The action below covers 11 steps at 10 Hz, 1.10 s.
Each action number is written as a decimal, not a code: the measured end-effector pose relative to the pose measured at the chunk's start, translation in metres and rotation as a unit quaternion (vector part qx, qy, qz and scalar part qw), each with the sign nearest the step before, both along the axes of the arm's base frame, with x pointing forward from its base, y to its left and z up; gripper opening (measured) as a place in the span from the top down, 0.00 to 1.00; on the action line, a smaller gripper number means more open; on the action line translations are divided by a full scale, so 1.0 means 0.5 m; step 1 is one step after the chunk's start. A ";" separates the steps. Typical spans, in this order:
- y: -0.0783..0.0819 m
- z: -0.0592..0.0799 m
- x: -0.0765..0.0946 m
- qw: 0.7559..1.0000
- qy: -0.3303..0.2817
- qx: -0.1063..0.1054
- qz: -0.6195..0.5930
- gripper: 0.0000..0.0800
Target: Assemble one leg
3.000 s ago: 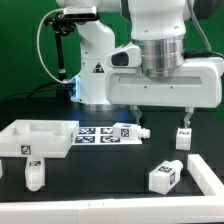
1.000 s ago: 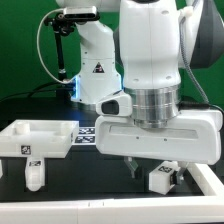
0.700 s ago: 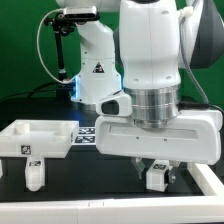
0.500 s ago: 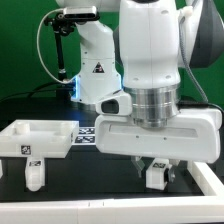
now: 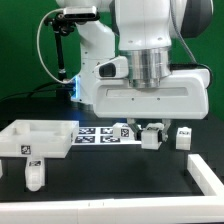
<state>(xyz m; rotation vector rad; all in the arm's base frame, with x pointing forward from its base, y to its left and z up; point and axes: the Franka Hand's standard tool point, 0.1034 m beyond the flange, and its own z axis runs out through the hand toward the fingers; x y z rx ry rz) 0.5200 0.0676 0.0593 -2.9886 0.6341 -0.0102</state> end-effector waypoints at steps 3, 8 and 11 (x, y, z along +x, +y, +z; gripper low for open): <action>-0.008 -0.002 -0.004 1.000 -0.006 -0.002 0.021 0.64; -0.194 -0.038 -0.129 0.992 -0.036 -0.045 0.112 0.64; -0.190 -0.040 -0.130 0.992 -0.032 -0.043 0.115 0.64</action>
Offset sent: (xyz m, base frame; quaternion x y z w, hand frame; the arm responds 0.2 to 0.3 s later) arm -0.0643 -0.0513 -0.0091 0.0183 0.0274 -0.1323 0.9907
